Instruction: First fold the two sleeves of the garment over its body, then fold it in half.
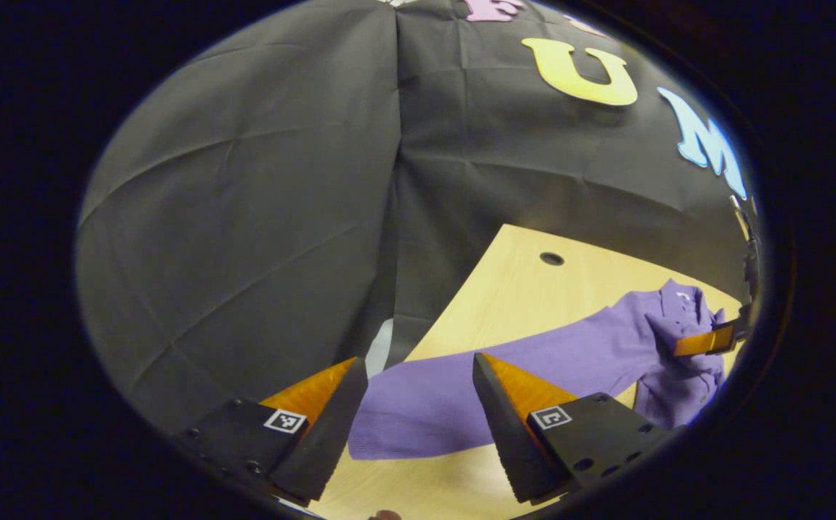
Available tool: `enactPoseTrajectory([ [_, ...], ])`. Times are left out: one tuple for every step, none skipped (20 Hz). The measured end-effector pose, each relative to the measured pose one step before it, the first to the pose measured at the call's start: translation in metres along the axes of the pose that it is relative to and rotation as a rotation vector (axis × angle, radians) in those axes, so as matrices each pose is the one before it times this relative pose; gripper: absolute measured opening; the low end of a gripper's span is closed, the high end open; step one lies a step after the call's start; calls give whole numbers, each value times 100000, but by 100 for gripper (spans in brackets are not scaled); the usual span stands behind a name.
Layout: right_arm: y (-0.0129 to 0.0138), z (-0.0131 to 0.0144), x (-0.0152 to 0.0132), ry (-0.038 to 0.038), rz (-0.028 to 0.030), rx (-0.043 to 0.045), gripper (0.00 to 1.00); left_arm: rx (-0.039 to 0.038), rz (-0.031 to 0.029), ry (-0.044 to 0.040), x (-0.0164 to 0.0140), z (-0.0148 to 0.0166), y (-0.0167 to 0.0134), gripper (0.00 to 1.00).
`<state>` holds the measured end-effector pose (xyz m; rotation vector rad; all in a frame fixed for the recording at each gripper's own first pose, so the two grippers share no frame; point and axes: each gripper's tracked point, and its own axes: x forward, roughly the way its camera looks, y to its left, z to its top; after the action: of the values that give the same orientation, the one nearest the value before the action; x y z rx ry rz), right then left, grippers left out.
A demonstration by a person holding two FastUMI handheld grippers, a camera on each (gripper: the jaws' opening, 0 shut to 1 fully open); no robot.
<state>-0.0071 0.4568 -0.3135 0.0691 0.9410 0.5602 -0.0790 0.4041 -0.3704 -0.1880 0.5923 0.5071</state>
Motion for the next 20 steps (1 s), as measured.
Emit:
enactPoseTrajectory([
  [-74,-87,60,291,-64,-384,10,196,368,808,202,-524,326,97],
  [350,-69,10,705,1372,302,10,316,353,687,320,-670,147,97],
  [590,-269,-107,1390,2358,1011,13,22,444,709,257,-498,48,97],
  [559,-210,-296,776,1329,406,31,-97,-115,618,318,-543,32,97],
  [66,193,-5,-754,-579,-1055,49,552,17,502,303,-400,103,97],
  [46,33,-132,-559,-642,-1343,51,709,24,1950,296,-1208,179,97],
  [216,-16,-177,-79,-35,-484,51,-758,-217,1138,175,-581,30,97],
  [176,-28,-254,172,239,-567,50,-1573,99,1892,251,-760,354,97],
  [-14,35,-164,-160,-182,-613,51,-993,616,1700,235,-830,444,97],
  [-158,-55,-213,-40,-597,-591,51,-1071,827,1814,376,-991,251,97],
  [-222,47,-303,31,-636,-535,51,-704,384,1191,235,-548,36,97],
  [-670,44,-253,-156,-1350,-610,51,-940,96,1805,304,-936,193,97],
  [-428,-60,-54,19,-752,215,51,951,586,626,24,-353,-68,97],
  [-356,-54,-222,-49,-856,514,51,2376,253,-699,141,-102,-138,97],
  [-327,-62,-131,-64,-733,494,51,1409,25,-88,32,-134,70,96],
  [-316,-282,-97,250,-617,274,51,584,-401,-421,11,193,-289,96],
  [-91,-171,-123,137,-81,-36,50,-106,-867,-252,-25,33,-271,94],
  [-6,-151,-62,40,88,26,47,832,-779,-127,62,-34,-465,85],
  [-28,-159,-167,2,199,24,47,1108,-741,424,133,35,-506,75],
  [47,-93,-14,194,494,91,47,1414,-736,354,100,-166,-440,64],
])
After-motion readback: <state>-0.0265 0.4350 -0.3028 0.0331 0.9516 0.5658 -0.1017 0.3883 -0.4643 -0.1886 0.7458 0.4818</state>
